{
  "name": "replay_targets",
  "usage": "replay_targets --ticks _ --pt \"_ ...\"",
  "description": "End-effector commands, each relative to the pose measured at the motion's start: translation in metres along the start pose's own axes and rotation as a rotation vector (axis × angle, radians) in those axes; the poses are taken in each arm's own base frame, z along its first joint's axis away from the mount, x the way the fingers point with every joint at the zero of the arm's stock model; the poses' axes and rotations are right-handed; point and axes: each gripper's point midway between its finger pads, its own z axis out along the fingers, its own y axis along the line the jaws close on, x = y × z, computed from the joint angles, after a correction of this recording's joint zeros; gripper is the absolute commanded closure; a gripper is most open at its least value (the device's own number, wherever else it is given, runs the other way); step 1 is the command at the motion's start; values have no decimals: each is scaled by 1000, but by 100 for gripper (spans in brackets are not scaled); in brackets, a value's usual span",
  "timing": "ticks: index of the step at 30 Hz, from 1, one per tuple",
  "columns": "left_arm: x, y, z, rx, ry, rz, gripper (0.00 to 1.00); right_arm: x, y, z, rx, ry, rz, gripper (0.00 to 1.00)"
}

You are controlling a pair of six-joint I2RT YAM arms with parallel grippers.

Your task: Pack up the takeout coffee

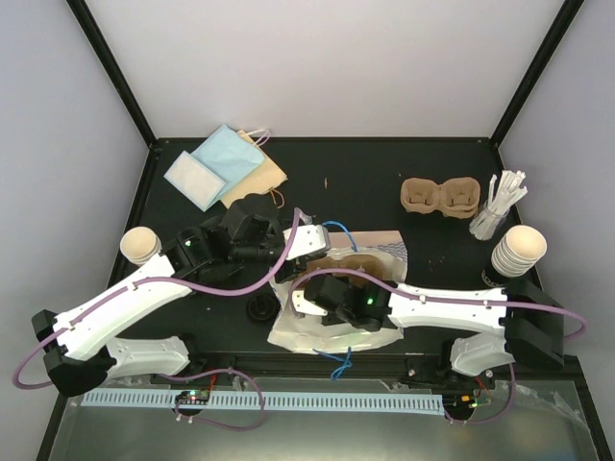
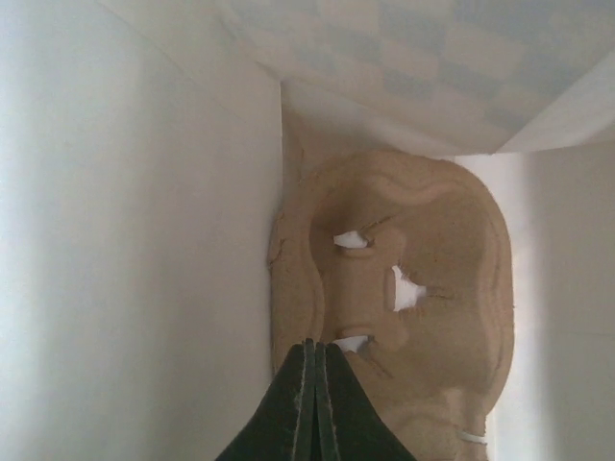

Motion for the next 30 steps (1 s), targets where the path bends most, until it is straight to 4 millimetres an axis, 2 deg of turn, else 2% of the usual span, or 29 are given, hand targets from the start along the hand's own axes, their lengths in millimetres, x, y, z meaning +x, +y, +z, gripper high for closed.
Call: replay_targets --ticks 1,9,14,18,23,30 --pt "-14 -4 -11 -8 -61 25 98 2 -7 9 21 29 15 99" --pt "-24 1 -20 -43 -89 36 98 19 13 32 -35 102 -12 99" --pt "-24 -3 -18 -16 -82 34 98 27 16 40 -38 135 -14 99" --pt "-24 -7 -17 11 -78 28 98 33 11 45 -13 159 -8 99" --pt "-21 -12 -14 34 -67 14 98 25 -6 42 55 126 -4 99" --pt "-15 -10 -10 21 -47 10 98 8 -19 20 80 30 -18 99"
